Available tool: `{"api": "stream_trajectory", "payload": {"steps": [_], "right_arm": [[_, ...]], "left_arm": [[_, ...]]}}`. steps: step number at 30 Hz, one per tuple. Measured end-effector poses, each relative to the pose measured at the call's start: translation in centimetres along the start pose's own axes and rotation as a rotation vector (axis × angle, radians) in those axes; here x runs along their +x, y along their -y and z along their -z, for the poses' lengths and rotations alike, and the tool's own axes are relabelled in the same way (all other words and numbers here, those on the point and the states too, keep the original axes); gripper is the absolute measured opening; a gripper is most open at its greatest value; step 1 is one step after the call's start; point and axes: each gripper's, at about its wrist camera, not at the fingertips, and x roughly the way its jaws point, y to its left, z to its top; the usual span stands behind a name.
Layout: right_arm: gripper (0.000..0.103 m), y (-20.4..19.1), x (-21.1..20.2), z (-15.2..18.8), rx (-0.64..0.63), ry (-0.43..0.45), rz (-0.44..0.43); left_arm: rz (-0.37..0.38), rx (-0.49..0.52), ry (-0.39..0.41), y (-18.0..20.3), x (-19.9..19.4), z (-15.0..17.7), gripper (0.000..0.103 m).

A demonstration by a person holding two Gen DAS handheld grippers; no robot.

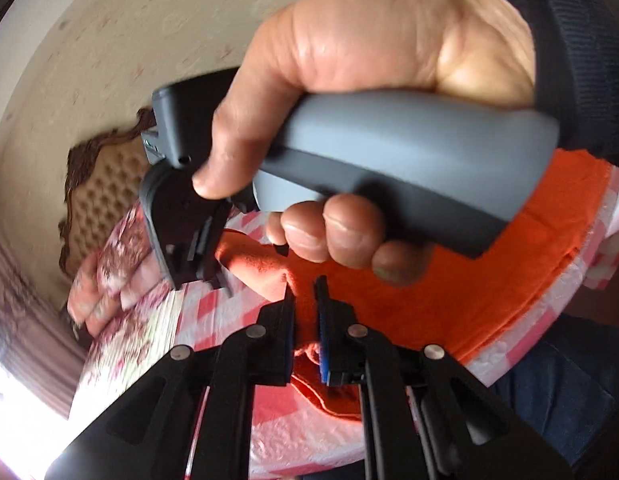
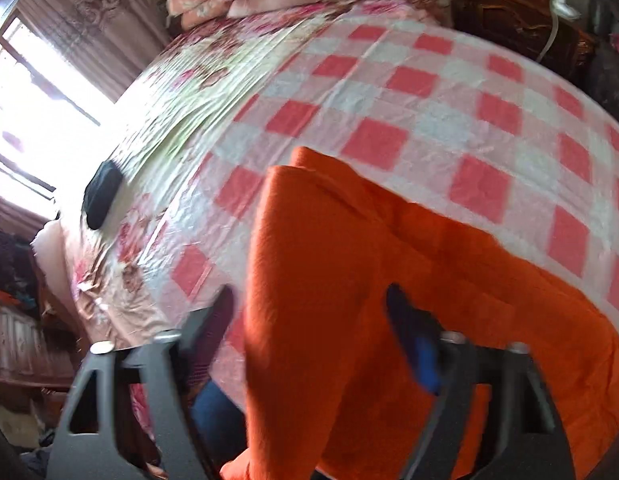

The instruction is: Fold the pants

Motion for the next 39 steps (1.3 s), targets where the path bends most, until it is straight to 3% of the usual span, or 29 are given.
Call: {"api": "stream_trajectory", "payload": {"steps": [1, 3, 7, 11, 16, 19, 21, 23, 24, 25, 26, 27, 32, 35, 39], "right_arm": [[0.054, 1.5, -0.6, 0.5, 0.037, 0.018, -0.004], [0.041, 5.4, -2.2, 2.2, 0.132, 0.043, -0.016], [0.041, 12.6, -4.3, 6.2, 0.290, 0.073, -0.032], [0.041, 17.3, -3.1, 9.3, 0.373, 0.046, -0.078], [0.054, 19.6, -2.6, 11.3, 0.385, 0.067, -0.127], [0.054, 19.3, -2.3, 11.5, 0.363, 0.065, -0.127], [0.054, 18.7, -2.3, 11.4, 0.333, 0.070, -0.123], [0.052, 17.9, -2.0, 11.1, 0.307, 0.070, -0.111], [0.044, 17.4, -1.9, 11.1, 0.290, 0.073, -0.092], [0.035, 17.1, -1.8, 11.0, 0.277, 0.075, -0.071], [0.019, 16.9, -1.7, 10.8, 0.271, 0.079, -0.057], [0.009, 16.9, -1.8, 10.6, 0.272, 0.085, -0.062], [0.006, 17.4, -7.7, 10.1, 0.249, 0.186, -0.067], [0.006, 18.8, -12.2, 10.9, 0.236, 0.246, -0.025], [0.006, 23.3, -15.8, 13.0, 0.267, 0.267, 0.050]], "left_arm": [[0.016, 0.012, 0.015, 0.6, -0.2, -0.5, 0.009], [0.057, 0.037, 0.045, 2.1, -0.5, -1.6, 0.009], [0.137, 0.105, 0.093, 6.1, -0.5, -3.3, 0.009], [0.178, 0.184, 0.068, 10.8, 2.1, -3.3, 0.009], [0.141, 0.202, -0.017, 13.7, 4.3, -3.2, 0.016], [0.105, 0.242, -0.045, 14.3, 5.0, -2.8, 0.021], [0.079, 0.252, -0.049, 14.6, 5.0, -2.6, 0.039], [0.066, 0.254, -0.062, 14.5, 5.2, -2.4, 0.036], [0.066, 0.252, -0.071, 14.3, 5.3, -2.4, 0.014], [0.062, 0.252, -0.079, 14.2, 5.6, -2.5, 0.010], [0.053, 0.256, -0.073, 14.2, 5.5, -2.6, 0.010], [0.044, 0.261, -0.057, 14.4, 5.1, -2.7, 0.010], [-0.010, 0.306, 0.080, 14.1, 2.5, -5.6, 0.010], [0.025, 0.311, 0.170, 14.1, 1.0, -9.1, 0.010], [0.109, 0.326, 0.258, 17.3, 0.2, -12.5, 0.010]]}}
